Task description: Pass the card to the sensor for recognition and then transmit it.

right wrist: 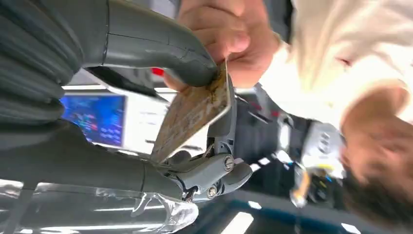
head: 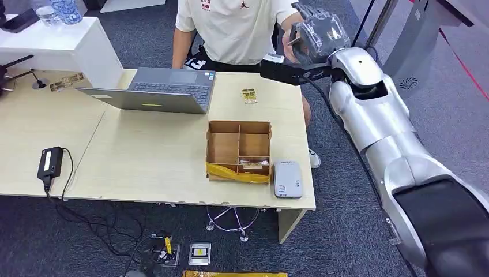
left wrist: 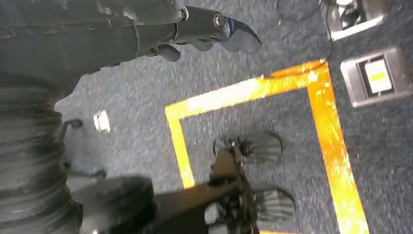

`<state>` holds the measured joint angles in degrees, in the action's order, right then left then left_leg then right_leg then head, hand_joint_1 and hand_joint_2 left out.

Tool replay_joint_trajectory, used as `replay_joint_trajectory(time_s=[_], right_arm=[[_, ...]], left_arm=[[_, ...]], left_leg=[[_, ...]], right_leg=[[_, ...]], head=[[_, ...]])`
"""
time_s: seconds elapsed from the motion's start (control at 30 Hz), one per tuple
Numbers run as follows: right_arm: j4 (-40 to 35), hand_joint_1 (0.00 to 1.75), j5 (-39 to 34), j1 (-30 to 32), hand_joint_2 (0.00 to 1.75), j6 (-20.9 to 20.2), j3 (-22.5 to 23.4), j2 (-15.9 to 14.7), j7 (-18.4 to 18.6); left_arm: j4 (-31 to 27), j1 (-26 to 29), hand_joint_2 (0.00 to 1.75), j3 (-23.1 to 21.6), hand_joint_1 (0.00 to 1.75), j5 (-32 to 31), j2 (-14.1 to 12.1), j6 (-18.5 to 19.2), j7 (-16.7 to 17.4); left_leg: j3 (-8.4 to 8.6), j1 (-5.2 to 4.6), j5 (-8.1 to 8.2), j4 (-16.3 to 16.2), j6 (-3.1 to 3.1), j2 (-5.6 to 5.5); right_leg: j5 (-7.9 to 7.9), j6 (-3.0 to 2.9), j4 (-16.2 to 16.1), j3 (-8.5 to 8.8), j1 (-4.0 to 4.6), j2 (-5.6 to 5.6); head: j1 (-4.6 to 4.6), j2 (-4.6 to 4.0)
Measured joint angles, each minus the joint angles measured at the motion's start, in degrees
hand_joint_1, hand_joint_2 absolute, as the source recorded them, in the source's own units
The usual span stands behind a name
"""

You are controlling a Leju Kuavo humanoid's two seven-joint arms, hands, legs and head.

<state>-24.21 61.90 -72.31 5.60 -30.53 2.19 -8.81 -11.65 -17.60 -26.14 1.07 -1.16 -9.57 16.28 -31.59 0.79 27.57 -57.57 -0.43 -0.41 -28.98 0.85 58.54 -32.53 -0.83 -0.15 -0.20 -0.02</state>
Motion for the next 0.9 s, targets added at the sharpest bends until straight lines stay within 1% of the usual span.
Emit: replay_joint_trajectory(time_s=[0.17,0.3,0.33,0.37,0.43,0.5,0.57,0.63,0.7,0.73,0.8,0.9], right_arm=[[0.1,1.75,0.0,0.0,1.75,0.0,0.0,0.0,0.1],[3.5,1.75,0.9,0.1,1.75,-0.5,-1.2,-0.9,1.3],[4.3,0.0,1.2,0.1,1.75,-0.8,-1.3,-1.5,3.1],[4.7,0.0,1.4,0.1,1.75,0.0,-1.3,-1.9,3.7],[5.0,0.0,0.9,0.5,1.75,3.6,-1.3,-2.6,3.8],[5.1,0.0,-1.5,0.9,1.75,8.5,-1.2,-3.1,2.6],[5.2,0.0,-5.6,1.3,1.75,14.0,-0.9,-3.8,0.9],[5.2,0.0,-11.3,1.9,1.75,17.4,0.5,-4.7,-0.8],[5.0,0.0,-16.5,3.1,1.75,19.0,2.3,-5.7,-2.7],[4.5,0.0,-19.2,4.1,1.75,19.4,3.5,-6.6,-3.7],[3.1,0.0,-23.6,7.0,1.75,19.5,5.7,-9.0,-4.7],[-0.9,0.0,-28.1,13.9,1.75,19.8,8.9,-12.8,-3.5]], left_arm=[[0.0,0.0,1.75,0.0,0.0,0.0,0.0,0.0,0.1],[-0.1,-0.3,1.75,0.0,0.0,0.1,1.0,0.0,0.9],[-0.2,-0.4,1.75,0.0,0.0,0.2,1.1,0.0,1.0],[-0.2,-0.5,1.75,0.0,0.0,0.2,1.1,0.0,1.0],[-0.2,-0.5,1.75,0.0,0.0,0.1,1.1,0.0,0.8],[-0.2,-0.5,1.75,0.0,0.0,0.1,1.1,0.0,0.6],[-0.1,-0.4,1.75,0.0,0.0,-0.5,0.9,0.1,-0.4],[-0.1,-0.4,1.75,0.0,0.0,-1.2,0.5,0.5,-1.4],[-0.1,-0.3,1.75,0.0,0.0,-2.1,0.1,1.1,-2.6],[-0.1,-0.2,1.75,-0.1,0.0,-2.6,-0.2,1.2,-3.3],[-0.1,0.1,1.75,-0.2,0.0,-3.7,-0.6,1.3,-4.6],[-0.1,0.8,1.75,-0.2,0.0,-4.5,-1.4,1.2,-6.0]], left_leg=[[0.0,0.0,0.0,0.0,0.0,0.0],[-0.03,0.0,0.01,0.0,0.0,0.08],[-0.07,0.01,0.01,0.0,0.0,0.09],[-0.08,0.01,0.01,0.0,0.0,0.09],[-0.09,0.02,0.01,0.0,0.0,0.09],[-0.09,0.02,0.0,0.0,0.0,0.09],[-0.09,0.01,0.01,0.0,0.0,0.12],[-0.06,0.01,0.01,0.0,0.0,0.17],[-0.05,0.01,0.01,0.0,0.0,0.14],[-0.04,0.01,0.0,0.0,0.0,0.07],[-0.02,0.01,0.01,0.0,0.0,-0.05],[0.01,0.02,0.02,0.0,0.02,-0.09]], right_leg=[[0.0,0.0,0.0,0.0,0.0,0.0],[0.01,0.0,0.0,-0.08,0.0,0.15],[0.01,0.0,0.0,-0.16,0.01,0.15],[0.01,0.0,0.0,-0.17,0.02,0.15],[0.01,0.0,0.0,-0.15,0.03,0.14],[0.02,-0.01,0.0,-0.15,0.02,0.15],[0.03,-0.01,0.0,-0.15,0.01,0.18],[0.04,-0.02,0.0,-0.16,0.01,0.21],[0.05,-0.02,0.0,-0.13,0.01,0.15],[0.04,-0.02,0.0,-0.12,0.02,0.1],[0.04,-0.02,0.0,-0.03,0.02,-0.04],[0.04,-0.02,-0.1,0.07,0.02,-0.09]], head=[[0.0,0.0],[-0.02,0.02],[-0.02,0.0],[-0.04,0.0],[-0.02,0.0],[-0.02,0.0],[-0.04,0.0],[-0.02,0.02],[-0.04,0.02],[0.0,0.0],[0.0,0.0],[-0.07,0.02]])
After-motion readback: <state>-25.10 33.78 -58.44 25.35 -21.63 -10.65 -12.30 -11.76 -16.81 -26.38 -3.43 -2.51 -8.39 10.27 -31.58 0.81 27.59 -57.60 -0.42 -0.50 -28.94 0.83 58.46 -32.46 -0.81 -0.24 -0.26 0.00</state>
